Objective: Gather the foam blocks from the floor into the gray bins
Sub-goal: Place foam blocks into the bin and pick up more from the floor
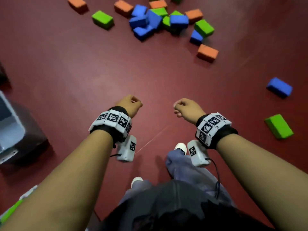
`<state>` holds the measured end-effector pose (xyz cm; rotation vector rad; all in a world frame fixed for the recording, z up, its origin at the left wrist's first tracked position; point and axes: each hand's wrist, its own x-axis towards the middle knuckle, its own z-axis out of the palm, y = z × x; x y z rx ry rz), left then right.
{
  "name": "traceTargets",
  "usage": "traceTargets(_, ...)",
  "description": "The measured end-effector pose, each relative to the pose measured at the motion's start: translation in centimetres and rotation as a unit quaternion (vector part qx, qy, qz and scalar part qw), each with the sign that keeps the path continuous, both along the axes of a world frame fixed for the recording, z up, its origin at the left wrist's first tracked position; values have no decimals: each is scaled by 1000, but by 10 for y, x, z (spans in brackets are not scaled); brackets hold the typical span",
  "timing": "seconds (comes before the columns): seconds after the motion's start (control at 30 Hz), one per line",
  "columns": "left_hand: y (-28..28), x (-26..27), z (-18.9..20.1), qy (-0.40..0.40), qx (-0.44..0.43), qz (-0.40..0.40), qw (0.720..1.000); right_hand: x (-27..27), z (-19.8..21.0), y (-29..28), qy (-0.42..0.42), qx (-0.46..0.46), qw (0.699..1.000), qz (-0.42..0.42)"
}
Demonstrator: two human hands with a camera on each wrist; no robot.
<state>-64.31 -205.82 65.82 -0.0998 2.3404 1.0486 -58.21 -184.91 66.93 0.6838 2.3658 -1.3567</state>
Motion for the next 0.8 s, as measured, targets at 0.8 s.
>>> traceTargets(0.8,682,23,-68,-67,-12,-360,930,121,-85,578,-84,-43,920,-380)
